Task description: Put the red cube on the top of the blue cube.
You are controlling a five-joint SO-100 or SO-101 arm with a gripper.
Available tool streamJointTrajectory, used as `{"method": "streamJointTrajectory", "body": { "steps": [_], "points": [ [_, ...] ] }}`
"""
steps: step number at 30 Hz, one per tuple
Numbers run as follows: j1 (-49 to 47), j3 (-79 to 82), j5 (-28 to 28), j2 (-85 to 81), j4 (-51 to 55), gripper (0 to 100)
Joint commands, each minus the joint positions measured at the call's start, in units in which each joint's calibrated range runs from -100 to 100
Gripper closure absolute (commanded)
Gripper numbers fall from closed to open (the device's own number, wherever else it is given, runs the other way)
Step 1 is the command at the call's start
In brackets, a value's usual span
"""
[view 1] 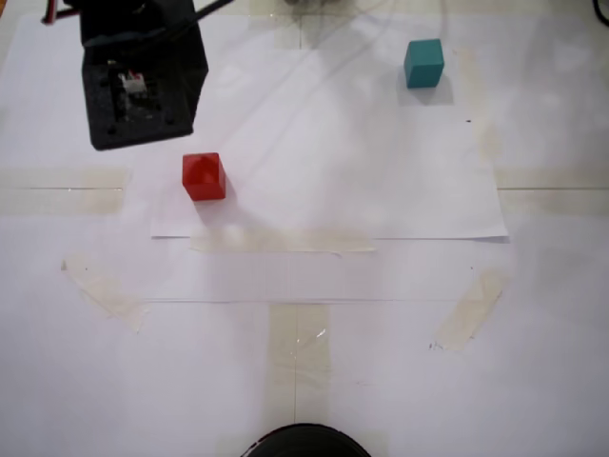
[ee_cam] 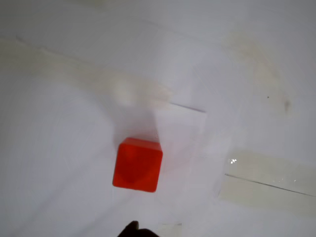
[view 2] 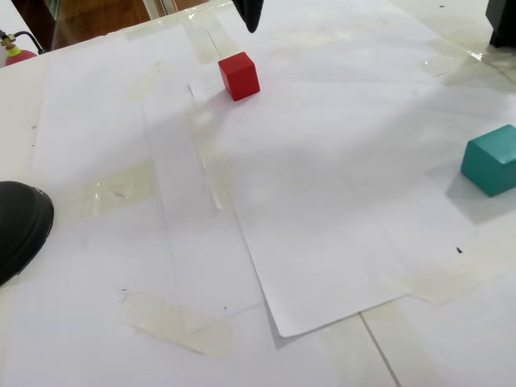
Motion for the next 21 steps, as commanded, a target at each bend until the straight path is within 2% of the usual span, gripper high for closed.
{"method": "streamJointTrajectory", "body": {
  "steps": [1, 12, 21],
  "points": [
    [-1.3, 1.9, -0.9, -7.1, -3.2, 100],
    [-4.3, 4.2, -2.7, -7.9, -5.2, 99],
    [-3.9, 4.2, -2.9, -9.3, -5.3, 85]
  ]
}}
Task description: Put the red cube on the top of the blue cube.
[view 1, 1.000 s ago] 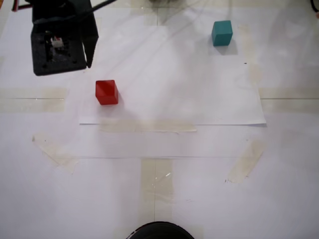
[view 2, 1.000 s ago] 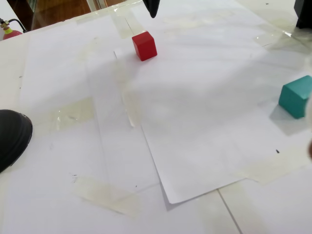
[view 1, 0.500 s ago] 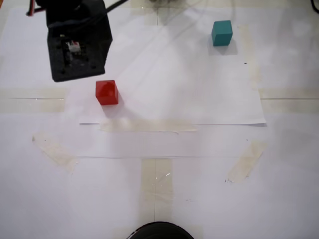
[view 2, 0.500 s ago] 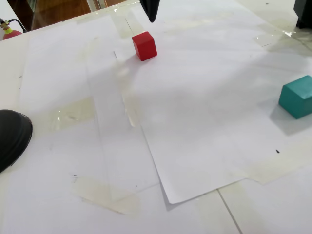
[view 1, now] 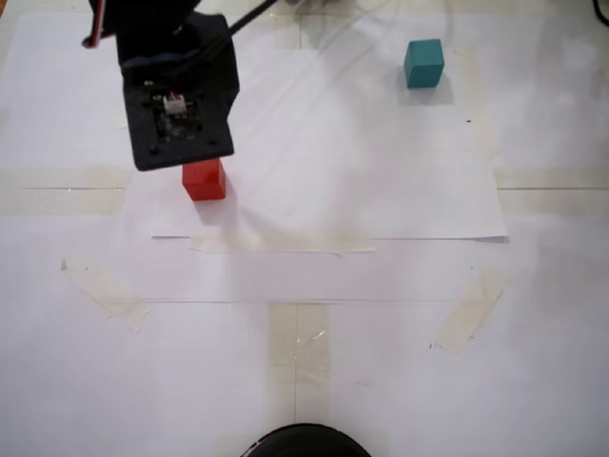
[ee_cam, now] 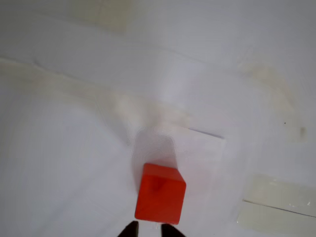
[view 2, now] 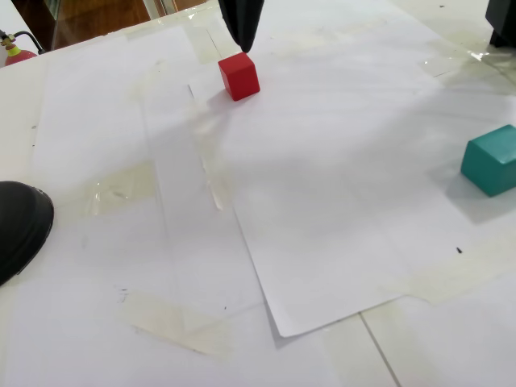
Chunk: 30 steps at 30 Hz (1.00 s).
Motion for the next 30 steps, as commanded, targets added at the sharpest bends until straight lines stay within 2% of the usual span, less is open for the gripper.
{"method": "streamJointTrajectory", "body": {
  "steps": [1, 8, 18, 30],
  "points": [
    [0.4, -0.2, -0.6, -8.4, 0.2, 83],
    [-0.9, 0.6, -2.3, -9.1, 1.4, 75],
    [-1.9, 10.2, -2.6, -10.4, -5.4, 73],
    [-2.1, 10.3, -1.7, -7.0, -9.4, 72]
  ]
}}
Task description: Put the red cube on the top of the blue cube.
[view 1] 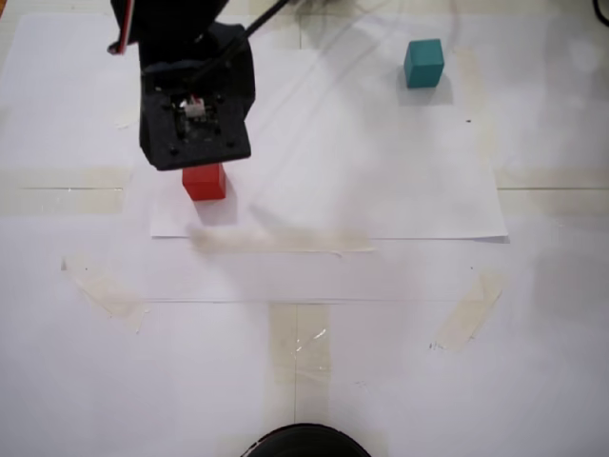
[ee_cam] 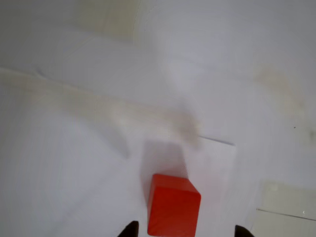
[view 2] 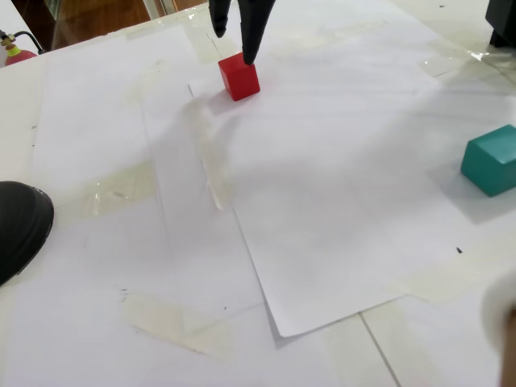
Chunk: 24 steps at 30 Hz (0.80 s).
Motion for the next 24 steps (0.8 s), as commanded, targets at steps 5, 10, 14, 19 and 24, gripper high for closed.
{"method": "streamJointTrajectory", "body": {
  "steps": [5, 10, 14, 19, 24],
  "points": [
    [-0.3, 0.0, -0.1, -0.7, -2.8, 72],
    [0.0, 0.1, -0.9, 0.6, -2.4, 72],
    [0.1, 0.9, -1.2, 1.0, -2.3, 73],
    [-0.1, 1.0, -1.5, 2.3, -2.6, 73],
    [-0.3, 1.0, -1.6, 4.3, -3.3, 74]
  ]
}}
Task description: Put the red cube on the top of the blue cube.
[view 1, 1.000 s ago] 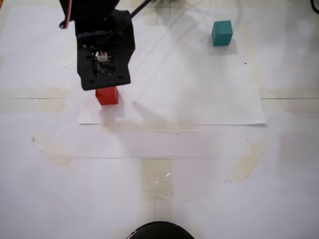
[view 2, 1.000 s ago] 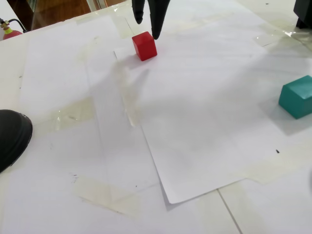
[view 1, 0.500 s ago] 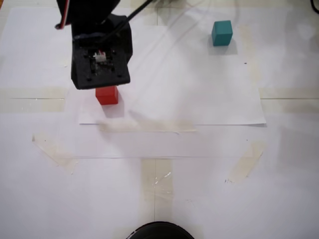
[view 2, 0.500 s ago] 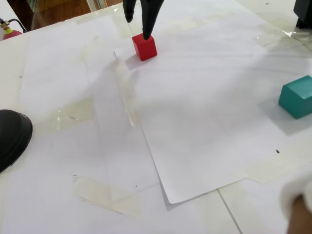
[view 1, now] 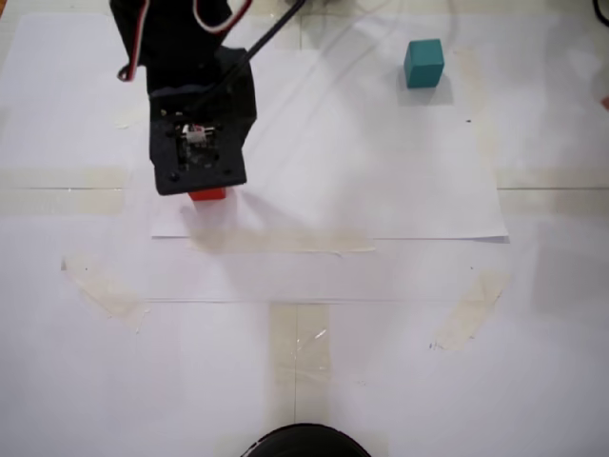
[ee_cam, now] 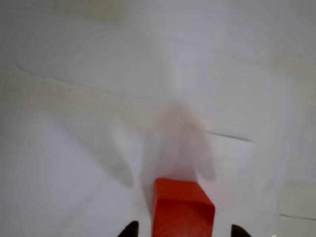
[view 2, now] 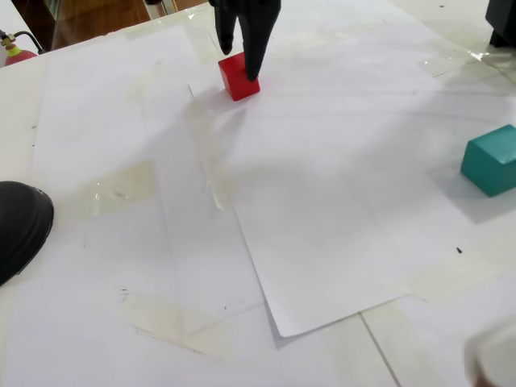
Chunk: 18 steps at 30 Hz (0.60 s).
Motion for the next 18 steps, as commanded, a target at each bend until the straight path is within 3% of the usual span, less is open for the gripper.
{"method": "streamJointTrajectory", "body": {
  "steps": [1, 18],
  "points": [
    [-0.5, 0.1, -0.4, 0.5, -1.8, 74],
    [-1.2, -0.3, -0.5, 2.6, -3.5, 75]
  ]
}}
